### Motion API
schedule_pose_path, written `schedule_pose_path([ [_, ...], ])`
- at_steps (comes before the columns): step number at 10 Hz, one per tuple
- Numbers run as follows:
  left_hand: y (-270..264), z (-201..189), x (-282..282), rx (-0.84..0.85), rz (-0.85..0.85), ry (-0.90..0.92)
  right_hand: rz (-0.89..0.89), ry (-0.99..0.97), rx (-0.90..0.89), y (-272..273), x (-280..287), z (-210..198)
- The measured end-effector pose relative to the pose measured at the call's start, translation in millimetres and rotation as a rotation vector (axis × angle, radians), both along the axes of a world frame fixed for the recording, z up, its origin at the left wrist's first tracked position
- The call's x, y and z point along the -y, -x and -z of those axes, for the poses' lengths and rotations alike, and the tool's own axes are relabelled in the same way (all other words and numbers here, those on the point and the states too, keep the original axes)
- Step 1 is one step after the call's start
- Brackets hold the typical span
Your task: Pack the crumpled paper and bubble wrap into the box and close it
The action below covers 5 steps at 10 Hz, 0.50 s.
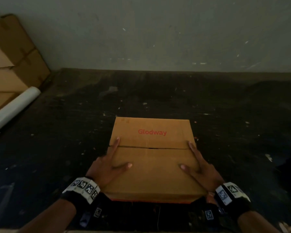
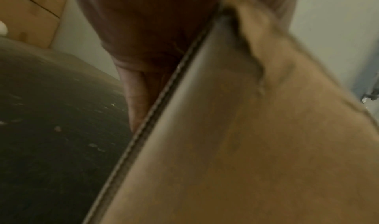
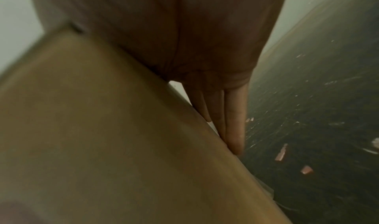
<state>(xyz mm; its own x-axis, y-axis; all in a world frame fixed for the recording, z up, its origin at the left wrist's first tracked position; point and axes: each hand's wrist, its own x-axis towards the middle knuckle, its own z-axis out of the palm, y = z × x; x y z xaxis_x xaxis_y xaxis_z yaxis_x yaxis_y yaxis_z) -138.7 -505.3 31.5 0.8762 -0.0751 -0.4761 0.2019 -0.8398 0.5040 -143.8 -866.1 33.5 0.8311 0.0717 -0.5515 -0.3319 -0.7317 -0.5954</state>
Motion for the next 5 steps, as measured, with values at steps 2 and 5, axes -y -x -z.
schedule_pose_path([
  [2,0.4,-1.9,-2.9,0.009,-0.006,0.042,0.004,-0.027,0.014,2.6,-1.2,-1.6],
  [5,65.2,-10.4,-55.4,0.177,-0.501,0.385,0.387,-0.212,0.102,67.9,35.8,2.3],
])
